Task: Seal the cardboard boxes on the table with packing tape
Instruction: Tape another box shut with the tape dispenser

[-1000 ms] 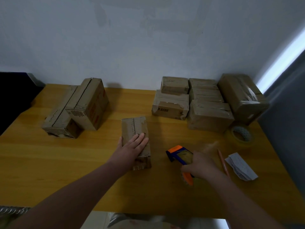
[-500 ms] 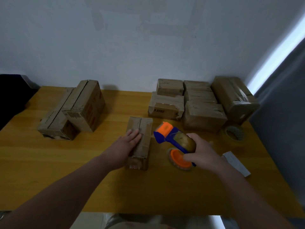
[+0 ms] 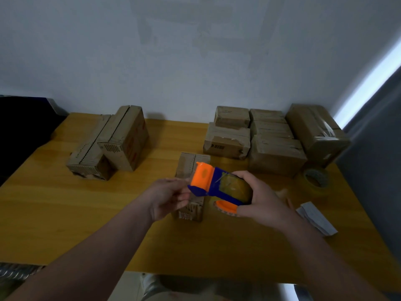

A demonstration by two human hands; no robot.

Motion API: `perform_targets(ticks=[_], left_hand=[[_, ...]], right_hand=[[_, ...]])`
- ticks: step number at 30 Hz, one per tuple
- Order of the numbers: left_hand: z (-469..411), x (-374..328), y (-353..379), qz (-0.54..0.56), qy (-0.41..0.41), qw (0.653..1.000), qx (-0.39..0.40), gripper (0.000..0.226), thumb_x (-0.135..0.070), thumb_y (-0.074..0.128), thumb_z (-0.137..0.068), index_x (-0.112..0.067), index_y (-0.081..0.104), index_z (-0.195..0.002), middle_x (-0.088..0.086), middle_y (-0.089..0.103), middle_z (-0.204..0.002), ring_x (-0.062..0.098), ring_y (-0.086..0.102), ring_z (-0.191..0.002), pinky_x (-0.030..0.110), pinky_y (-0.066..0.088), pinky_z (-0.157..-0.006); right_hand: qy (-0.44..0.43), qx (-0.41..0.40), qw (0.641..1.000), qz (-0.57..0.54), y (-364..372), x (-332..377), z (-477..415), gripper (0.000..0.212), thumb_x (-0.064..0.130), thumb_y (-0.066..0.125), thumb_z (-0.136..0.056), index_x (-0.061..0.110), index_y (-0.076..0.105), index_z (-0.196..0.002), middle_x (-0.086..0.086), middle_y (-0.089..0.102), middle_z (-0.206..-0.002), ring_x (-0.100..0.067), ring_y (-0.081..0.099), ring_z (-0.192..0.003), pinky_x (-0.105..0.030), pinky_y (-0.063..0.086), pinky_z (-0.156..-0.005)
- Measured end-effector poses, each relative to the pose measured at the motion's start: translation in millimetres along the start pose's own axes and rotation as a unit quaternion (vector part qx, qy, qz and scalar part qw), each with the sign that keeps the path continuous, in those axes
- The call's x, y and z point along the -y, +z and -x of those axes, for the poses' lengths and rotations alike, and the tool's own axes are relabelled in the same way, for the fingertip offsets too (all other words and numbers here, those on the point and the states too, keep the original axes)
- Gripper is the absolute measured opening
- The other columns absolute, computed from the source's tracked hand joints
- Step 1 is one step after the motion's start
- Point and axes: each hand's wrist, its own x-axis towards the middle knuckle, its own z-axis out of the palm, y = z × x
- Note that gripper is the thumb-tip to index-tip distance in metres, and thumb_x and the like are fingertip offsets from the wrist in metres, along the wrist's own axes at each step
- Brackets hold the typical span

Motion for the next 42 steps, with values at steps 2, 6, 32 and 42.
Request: perform_targets(ticks=[2,6,32,42], left_hand=[[1,1,-4,-0.012,0.011,1.000,-0.017,0.011,-0.007,0.053,-0.095,-0.006,0.061,-0.087,0.002,0.053,-0.059,0.013,0.045,-0.058,0.024,0.044,-0.054],[1,4,-11,-0.051,0.031,0.997,-0.048,0.008,-0.012,0.060,-0.092,-0.008,0.062,-0.086,0.002,0.056,-0.059,0.012,0.050,-0.056,0.023,0.047,-0.052],[9,10,-71,-0.175,0.115,0.953,-0.218,0.022,-0.010,0.064,-0.091,-0.003,0.055,-0.072,0.011,0.052,-0.073,0.022,0.052,-0.068,0.034,0.051,-0.068],[-4,36,-57,-0.190,0.115,0.946,-0.235,0.027,-0.021,0.064,-0.091,-0.005,0.052,-0.074,0.010,0.050,-0.072,0.022,0.051,-0.067,0.038,0.054,-0.069]], right_hand=[[-0.012,0.002,1.000,0.012,2,1,1,0.069,0.009,0.085,-0.065,0.040,0.047,-0.114,0.015,0.053,-0.113,-0.001,0.060,-0.097,-0.020,0.056,-0.070],[-0.011,0.007,0.999,0.040,7,0,1,0.070,0.007,0.084,-0.068,0.040,0.046,-0.117,0.010,0.053,-0.117,-0.009,0.059,-0.102,-0.028,0.058,-0.077],[0.031,0.065,0.983,0.170,-28,2,14,0.072,0.031,0.075,-0.058,0.035,0.046,-0.124,0.007,0.063,-0.100,-0.005,0.066,-0.082,-0.019,0.054,-0.062],[0.023,0.063,0.973,0.221,-29,-20,7,0.067,0.041,0.079,-0.057,0.039,0.048,-0.116,0.011,0.064,-0.098,-0.005,0.067,-0.080,-0.024,0.058,-0.065]])
